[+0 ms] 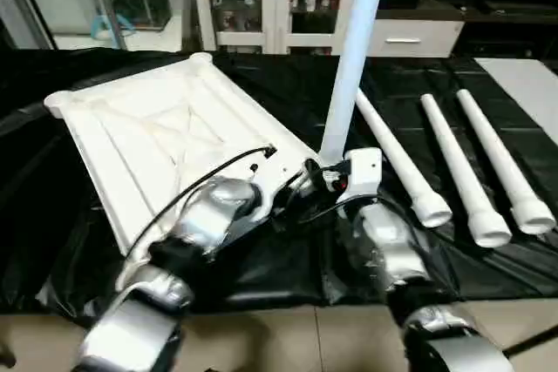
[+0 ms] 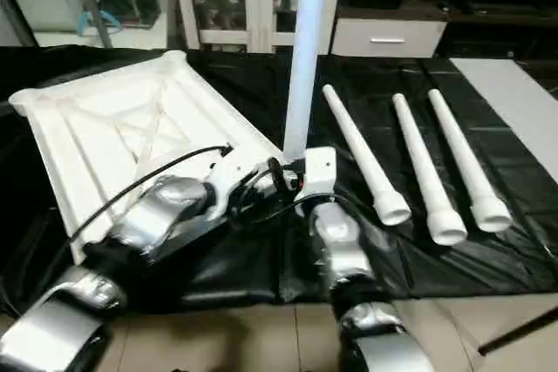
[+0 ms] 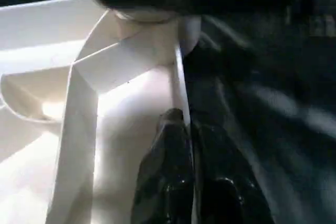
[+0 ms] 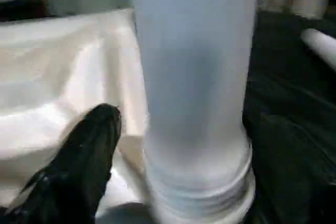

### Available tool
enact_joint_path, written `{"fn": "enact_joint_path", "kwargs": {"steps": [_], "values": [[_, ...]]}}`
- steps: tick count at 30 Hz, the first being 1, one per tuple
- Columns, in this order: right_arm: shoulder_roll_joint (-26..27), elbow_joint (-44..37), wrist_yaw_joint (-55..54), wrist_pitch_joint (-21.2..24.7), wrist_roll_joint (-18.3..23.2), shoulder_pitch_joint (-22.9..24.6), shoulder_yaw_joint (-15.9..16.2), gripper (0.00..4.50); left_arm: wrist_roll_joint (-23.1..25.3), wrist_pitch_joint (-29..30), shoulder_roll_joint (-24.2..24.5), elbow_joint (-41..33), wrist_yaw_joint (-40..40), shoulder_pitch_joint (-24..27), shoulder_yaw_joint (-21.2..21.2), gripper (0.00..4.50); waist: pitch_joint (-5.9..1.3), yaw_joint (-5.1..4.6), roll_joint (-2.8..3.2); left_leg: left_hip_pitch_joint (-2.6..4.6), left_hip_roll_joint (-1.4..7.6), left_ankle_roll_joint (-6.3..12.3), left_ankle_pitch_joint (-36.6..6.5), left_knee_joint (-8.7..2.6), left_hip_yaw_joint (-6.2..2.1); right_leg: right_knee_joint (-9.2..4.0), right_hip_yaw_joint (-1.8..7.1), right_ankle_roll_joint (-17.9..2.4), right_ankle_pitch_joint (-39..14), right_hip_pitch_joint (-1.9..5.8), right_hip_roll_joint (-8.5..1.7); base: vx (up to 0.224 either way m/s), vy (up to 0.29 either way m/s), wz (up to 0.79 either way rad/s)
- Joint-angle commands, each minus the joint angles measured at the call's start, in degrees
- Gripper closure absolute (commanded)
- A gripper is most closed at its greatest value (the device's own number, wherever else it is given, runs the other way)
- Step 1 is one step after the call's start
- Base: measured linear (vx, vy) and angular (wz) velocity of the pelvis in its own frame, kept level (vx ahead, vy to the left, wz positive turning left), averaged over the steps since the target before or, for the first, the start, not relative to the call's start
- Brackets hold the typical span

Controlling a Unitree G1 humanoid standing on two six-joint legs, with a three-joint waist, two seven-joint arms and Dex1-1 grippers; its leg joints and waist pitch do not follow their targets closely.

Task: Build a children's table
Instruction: Rotate leg to tighten

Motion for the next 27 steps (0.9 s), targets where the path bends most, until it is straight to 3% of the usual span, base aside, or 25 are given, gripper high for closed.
{"fn": "enact_joint_path", "kwargs": {"steps": [1, 2, 4, 6, 7, 8, 9, 11, 17, 19, 22, 23, 26, 27], "values": [[-3.3, -5.4, 8.6, 2.4, 1.8, 1.7, 1.1, 0.62, 0.8, -1.4, 3.1, -1.2, -9.2, 2.4, -5.0, 4.50, -3.62, 0.74, 0.09, 1.21, 3.62, 2.26, -21.7, -4.69, -1.55, -3.65, 3.07, -10.2, -17.6, 1.61, -3.23, 0.068, -0.038, 0.09], [-5.2, -7.6, 12.0, 3.6, 2.5, 3.2, 1.6, 0.62, 0.6, -2.0, 4.3, -1.9, -11.0, 2.7, -5.4, 4.50, -3.77, 1.13, 0.29, 1.63, 3.76, 2.06, -20.3, -4.55, -1.31, -3.24, 3.27, -11.7, -14.9, 1.28, -3.19, 0.065, -0.042, 0.12], [-8.2, -11.7, 17.9, 5.5, 3.8, 5.7, 2.9, 0.62, 0.1, -3.3, 6.4, -3.4, -14.5, 3.5, -5.9, 4.50, -3.78, 2.09, 0.06, 1.34, 3.69, 2.81, -17.9, -4.35, -1.21, -2.76, 3.37, -12.3, -12.2, 1.70, -3.05, 0.064, -0.038, 0.11], [-11.5, -15.8, 23.4, 7.9, 4.9, 8.0, 4.5, 0.62, -0.5, -3.1, 8.5, -5.0, -18.1, 4.0, -6.7, 4.50, -4.12, 2.28, 0.44, 1.06, 3.69, 3.10, -14.6, -4.16, -1.23, -1.68, 3.32, -13.7, -6.9, 2.07, -2.91, 0.068, -0.022, 0.06], [-13.0, -17.3, 25.9, 8.7, 5.3, 8.9, 5.2, 0.62, -0.6, -2.8, 9.5, -5.7, -19.6, 4.1, -7.1, 4.50, -4.24, 2.60, 0.32, 0.97, 3.65, 3.85, -11.8, -3.89, -1.26, -1.21, 3.20, -14.3, -3.3, 2.33, -2.77, 0.058, -0.009, 0.01], [-15.1, -19.4, 29.8, 11.5, 6.6, 10.2, 5.9, 0.62, -0.9, -3.7, 11.0, -6.9, -22.4, 4.4, -7.8, 4.50, -4.23, 2.71, 0.26, 0.84, 3.57, 4.64, -10.4, -3.73, -1.18, -0.92, 3.14, -14.9, -1.5, 2.43, -2.76, 0.000, 0.000, 0.00], [-15.1, -19.5, 29.9, 11.6, 6.6, 10.2, 5.9, 0.62, -0.9, -3.7, 11.0, -6.9, -22.4, 4.4, -7.8, 4.50, -4.19, 2.78, 0.23, 0.74, 3.50, 5.11, -10.1, -3.71, -1.19, -0.98, 3.09, -15.0, -1.3, 2.64, -2.71, 0.000, 0.000, 0.00], [-16.8, -21.2, 32.9, 13.8, 7.6, 10.9, 6.3, 0.62, -2.3, -3.1, 12.6, -9.4, -25.8, 5.1, -8.2, 4.50, -4.11, 2.91, 0.28, 0.65, 3.74, 5.17, -10.9, -3.76, -1.21, -1.09, 2.97, -15.3, -4.0, 2.76, -2.96, 0.000, 0.000, 0.00], [-16.5, -19.9, 33.7, 14.1, 5.9, 9.6, 7.1, 0.62, -1.6, -3.5, 12.6, -9.3, -25.6, 4.9, -8.3, 4.50, -3.58, 2.65, 0.04, 1.23, 3.82, 0.31, -18.9, -4.54, -1.49, -2.40, 3.24, -12.8, -16.2, 2.15, -3.24, 0.000, 0.000, 0.00], [-15.9, -19.5, 33.4, 14.7, 6.3, 8.9, 7.3, 0.62, -1.4, -3.2, 12.6, -9.5, -25.5, 4.9, -8.2, 4.50, -3.60, 2.55, 0.10, 1.19, 3.82, -0.15, -18.7, -4.61, -1.60, -2.44, 3.26, -12.1, -16.1, 2.12, -3.22, 0.000, 0.000, 0.00], [-16.1, -19.8, 33.9, 15.8, 6.0, 8.8, 8.2, 0.62, -1.6, -2.9, 13.0, -10.0, -25.7, 5.0, -8.4, 4.50, -3.78, 2.52, 0.08, 1.11, 3.73, 0.22, -17.2, -4.47, -1.55, -2.12, 3.25, -12.6, -13.5, 2.23, -3.08, 0.000, 0.000, 0.00], [-16.1, -19.8, 34.4, 16.0, 5.8, 8.7, 8.7, 0.90, -1.6, -2.8, 13.1, -10.1, -25.8, 5.0, -8.4, 4.50, -3.78, 2.50, 0.07, 1.08, 3.71, 0.31, -17.0, -4.46, -1.54, -2.06, 3.24, -12.7, -13.1, 2.25, -3.06, 0.000, 0.000, 0.00], [-16.1, -19.6, 35.0, 16.4, 5.0, 8.6, 9.1, 1.00, -1.7, -2.7, 13.2, -10.2, -25.9, 5.0, -8.5, 4.50, -3.85, 2.58, 0.04, 1.00, 3.65, 0.83, -15.8, -4.27, -1.44, -1.91, 3.24, -13.2, -11.8, 2.35, -3.13, 0.000, 0.000, 0.00], [-16.0, -19.5, 35.2, 16.5, 4.9, 8.5, 9.1, 1.21, -1.6, -2.6, 13.3, -10.2, -25.8, 5.1, -8.5, 4.50, -3.88, 2.60, -0.19, 0.99, 3.66, 0.94, -15.6, -4.24, -1.42, -1.91, 3.22, -13.3, -11.7, 2.40, -3.16, 0.000, 0.000, 0.00]]}}
